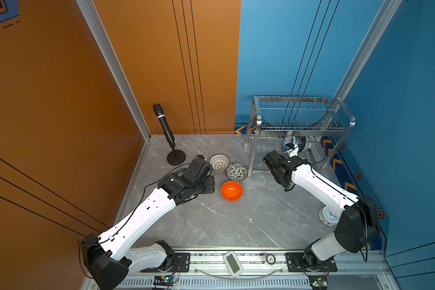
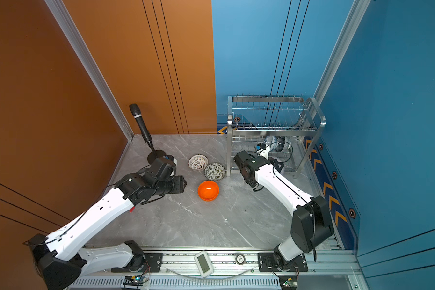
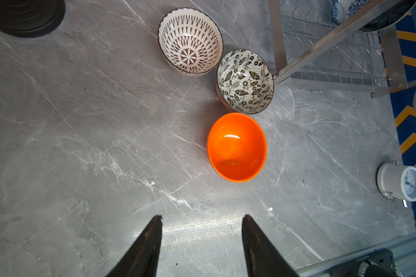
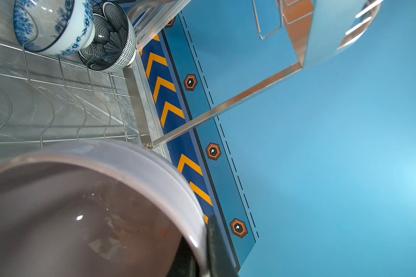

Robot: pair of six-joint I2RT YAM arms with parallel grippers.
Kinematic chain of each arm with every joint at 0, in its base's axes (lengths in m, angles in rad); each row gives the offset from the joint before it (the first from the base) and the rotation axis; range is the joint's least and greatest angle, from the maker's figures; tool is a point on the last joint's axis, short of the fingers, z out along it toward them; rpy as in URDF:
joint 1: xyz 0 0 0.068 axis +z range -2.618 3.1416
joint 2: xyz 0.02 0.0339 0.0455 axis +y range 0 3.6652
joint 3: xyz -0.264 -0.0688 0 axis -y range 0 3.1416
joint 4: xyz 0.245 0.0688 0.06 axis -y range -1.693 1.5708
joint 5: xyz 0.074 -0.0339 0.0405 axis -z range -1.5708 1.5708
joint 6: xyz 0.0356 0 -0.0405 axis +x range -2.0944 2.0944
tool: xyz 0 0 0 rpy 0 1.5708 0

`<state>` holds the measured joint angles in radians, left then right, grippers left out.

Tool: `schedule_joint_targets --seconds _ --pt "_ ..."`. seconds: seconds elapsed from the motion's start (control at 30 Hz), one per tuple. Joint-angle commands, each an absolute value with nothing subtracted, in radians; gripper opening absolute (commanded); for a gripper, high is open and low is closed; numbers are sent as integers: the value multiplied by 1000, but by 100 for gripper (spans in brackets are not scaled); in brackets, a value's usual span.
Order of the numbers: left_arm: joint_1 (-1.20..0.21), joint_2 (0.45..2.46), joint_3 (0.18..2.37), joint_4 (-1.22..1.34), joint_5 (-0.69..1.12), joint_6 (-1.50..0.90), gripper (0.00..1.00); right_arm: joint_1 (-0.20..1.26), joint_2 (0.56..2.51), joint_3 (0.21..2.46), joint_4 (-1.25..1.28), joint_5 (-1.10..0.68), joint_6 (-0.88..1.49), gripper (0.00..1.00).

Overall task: Load bowls into a dish rack
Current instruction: Place the bowl in the dish rack.

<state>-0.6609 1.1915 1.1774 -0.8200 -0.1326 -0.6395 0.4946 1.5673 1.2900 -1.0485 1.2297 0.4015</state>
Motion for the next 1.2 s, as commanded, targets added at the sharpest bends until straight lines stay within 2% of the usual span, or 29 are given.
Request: schedule_joint_targets --seconds 0.0,0.5,1.17 --pt "-652 1198 1185 -837 -158 -653 55 483 1589 1281 -966 1289 362 0" --pt "-649 1210 1182 -839 -184 -675 55 392 1694 1320 -794 1296 171 0" --pt "-642 1248 1197 -840 -219 -710 55 326 1897 1490 -575 1266 -78 0"
